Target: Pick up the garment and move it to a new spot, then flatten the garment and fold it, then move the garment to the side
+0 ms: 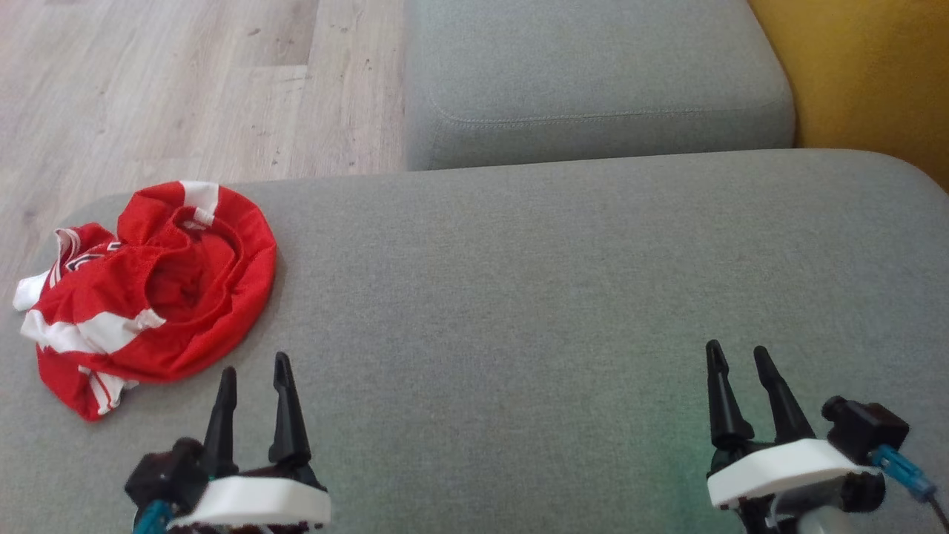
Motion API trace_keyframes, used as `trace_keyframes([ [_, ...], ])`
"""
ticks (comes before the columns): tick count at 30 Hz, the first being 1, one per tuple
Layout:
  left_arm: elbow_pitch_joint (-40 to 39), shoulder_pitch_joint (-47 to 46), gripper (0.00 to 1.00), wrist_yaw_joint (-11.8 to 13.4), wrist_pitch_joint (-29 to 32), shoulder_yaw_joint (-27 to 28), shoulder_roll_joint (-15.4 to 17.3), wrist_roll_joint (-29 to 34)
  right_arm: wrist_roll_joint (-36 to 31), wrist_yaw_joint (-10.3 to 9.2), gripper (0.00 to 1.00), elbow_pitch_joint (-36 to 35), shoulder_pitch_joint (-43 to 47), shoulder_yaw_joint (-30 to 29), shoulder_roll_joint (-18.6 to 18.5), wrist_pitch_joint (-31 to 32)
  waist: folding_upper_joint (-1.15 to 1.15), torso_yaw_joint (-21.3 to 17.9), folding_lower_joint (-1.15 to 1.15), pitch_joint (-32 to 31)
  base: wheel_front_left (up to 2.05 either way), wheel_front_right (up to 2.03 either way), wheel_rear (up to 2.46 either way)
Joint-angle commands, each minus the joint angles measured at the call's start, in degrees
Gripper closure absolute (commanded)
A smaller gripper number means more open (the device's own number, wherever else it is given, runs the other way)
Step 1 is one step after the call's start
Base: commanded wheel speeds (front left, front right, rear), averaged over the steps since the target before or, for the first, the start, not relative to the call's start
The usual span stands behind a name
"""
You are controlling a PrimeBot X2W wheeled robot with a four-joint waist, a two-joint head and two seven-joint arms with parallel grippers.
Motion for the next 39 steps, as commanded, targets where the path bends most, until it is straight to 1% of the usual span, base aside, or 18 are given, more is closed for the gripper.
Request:
trace_keyframes([
  [1, -2.09, -1.26, 0.00, 0.49, -0.86, 0.73, 0.48, 1.87, -1.82, 0.23, 0.00, -1.65, -1.86, 1.23, -0.51, -0.96, 0.00, 0.02, 0.00, -0.08, 0.00, 0.00, 0.00],
  [12, -0.70, -0.88, 0.00, 1.76, -2.74, 0.28, 0.53, 8.68, -9.11, 0.24, 0.00, -0.45, -1.65, 2.24, -0.56, -2.82, 0.00, 0.27, 0.00, -0.68, 0.00, 0.00, 0.00],
  [18, -0.10, -0.87, 0.00, 2.52, -3.92, -0.09, 0.55, 13.06, -13.94, 0.26, 0.00, 1.46, -1.72, 2.11, -0.59, -4.00, 0.00, 0.51, 0.00, -1.00, 0.00, 0.00, 0.00],
  [29, 2.04, -0.83, 0.00, 4.17, -5.76, -0.56, 0.60, 20.84, -21.49, 0.28, 0.00, 2.48, -2.00, 2.96, -0.64, -5.83, 0.00, 0.39, 0.00, -1.46, 0.00, 0.00, 0.00],
  [39, 3.75, -0.97, 0.00, 4.46, -5.76, -0.51, 0.60, 20.36, -21.48, 0.28, 0.00, 3.36, -2.03, 2.70, -0.64, -5.83, 0.00, 0.24, 0.00, -1.69, 0.00, 0.00, 0.00],
])
